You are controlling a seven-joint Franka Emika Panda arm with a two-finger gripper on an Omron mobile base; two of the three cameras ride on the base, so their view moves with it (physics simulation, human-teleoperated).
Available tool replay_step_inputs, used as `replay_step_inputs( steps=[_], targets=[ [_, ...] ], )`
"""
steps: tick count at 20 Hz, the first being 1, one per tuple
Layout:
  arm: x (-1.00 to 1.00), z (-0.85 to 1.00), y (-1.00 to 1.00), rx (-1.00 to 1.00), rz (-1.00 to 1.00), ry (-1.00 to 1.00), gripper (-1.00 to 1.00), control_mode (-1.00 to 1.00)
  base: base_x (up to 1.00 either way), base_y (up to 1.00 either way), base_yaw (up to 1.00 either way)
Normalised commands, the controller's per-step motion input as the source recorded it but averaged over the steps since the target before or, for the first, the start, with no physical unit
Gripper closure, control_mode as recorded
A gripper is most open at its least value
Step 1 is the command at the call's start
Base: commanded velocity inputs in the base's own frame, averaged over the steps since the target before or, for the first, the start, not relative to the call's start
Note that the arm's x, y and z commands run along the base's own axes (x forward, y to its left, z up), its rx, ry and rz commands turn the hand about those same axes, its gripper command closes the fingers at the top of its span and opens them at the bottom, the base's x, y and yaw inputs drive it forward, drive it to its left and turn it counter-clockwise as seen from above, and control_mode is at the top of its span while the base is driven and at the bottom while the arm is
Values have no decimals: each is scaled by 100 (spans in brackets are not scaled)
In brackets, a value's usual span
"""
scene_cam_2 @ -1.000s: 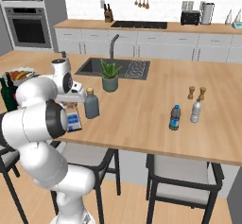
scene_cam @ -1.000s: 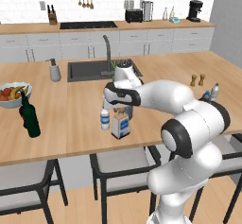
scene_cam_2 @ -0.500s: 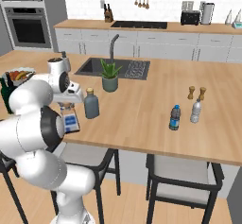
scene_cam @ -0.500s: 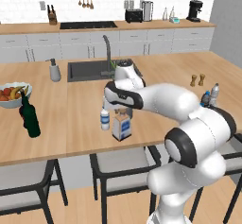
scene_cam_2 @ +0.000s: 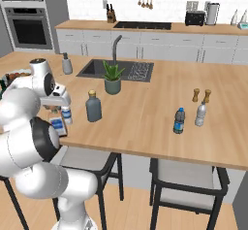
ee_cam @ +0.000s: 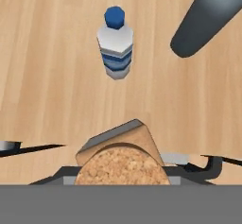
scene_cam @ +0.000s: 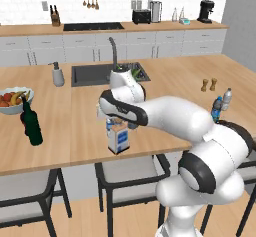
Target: Move the plastic bottles in the middle to the plastics group, and the glass bottles in the middle to the glass group.
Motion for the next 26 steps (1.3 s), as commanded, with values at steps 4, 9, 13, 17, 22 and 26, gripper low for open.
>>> replay_step_inputs(
  steps=[4, 9, 13, 17, 22, 26],
  targets=[
    [1, 1, 100, 0, 0, -7, 100, -100, 0, 0, 0],
    [22, 9, 99, 0, 0, -2, 100, -100, 0, 0, 0],
    [42, 9, 85, 0, 0, -3, 100, -100, 0, 0, 0],
    [45, 4, 69, 0, 0, -1, 100, -100, 0, 0, 0],
    [37, -1, 45, 0, 0, 0, 100, -100, 0, 0, 0],
    [36, -3, 34, 4, 0, 0, 100, -100, 0, 0, 0]
  ],
)
